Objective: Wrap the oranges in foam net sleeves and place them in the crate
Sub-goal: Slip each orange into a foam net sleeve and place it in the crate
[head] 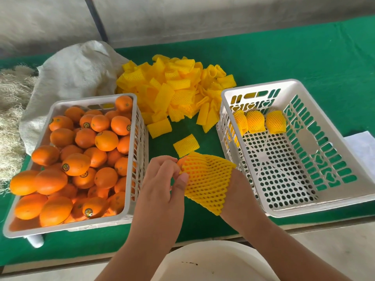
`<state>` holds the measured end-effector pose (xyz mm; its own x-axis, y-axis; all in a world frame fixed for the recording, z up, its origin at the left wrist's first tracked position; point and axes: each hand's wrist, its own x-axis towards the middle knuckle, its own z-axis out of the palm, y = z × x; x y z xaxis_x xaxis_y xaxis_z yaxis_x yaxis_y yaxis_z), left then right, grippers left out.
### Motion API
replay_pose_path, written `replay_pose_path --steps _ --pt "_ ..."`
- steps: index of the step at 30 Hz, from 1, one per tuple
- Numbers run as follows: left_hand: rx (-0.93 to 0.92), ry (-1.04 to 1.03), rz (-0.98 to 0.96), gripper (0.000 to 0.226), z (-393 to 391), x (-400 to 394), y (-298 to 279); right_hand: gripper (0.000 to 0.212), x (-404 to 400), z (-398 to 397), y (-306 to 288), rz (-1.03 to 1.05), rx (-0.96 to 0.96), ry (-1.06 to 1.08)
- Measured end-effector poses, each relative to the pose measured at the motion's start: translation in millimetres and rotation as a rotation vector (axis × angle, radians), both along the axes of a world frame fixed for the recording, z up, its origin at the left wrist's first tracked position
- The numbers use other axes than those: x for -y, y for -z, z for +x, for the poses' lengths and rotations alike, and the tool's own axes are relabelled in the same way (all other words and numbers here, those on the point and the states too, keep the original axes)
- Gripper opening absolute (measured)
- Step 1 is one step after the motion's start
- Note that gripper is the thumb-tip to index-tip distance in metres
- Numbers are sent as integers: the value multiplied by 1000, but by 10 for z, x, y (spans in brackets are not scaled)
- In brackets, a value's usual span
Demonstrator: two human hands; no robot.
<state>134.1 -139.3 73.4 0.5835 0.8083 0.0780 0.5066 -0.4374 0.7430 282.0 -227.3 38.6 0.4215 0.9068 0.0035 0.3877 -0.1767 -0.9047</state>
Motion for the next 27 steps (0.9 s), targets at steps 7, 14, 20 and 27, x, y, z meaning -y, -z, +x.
replay_pose_path --steps 7,14,20,27 --pt "99 -81 -48 18 9 -62 -8 11 13 108 -37 104 -110 35" --pt "189 -58 -131 24 37 -45 -133 60 43 234 -90 87 -364 33" --pt "236 15 -122 25 79 24 -144 23 36 76 -92 162 -984 125" --pt "209 -47 16 15 130 74 -68 36 30 -48 -57 76 -1317 143"
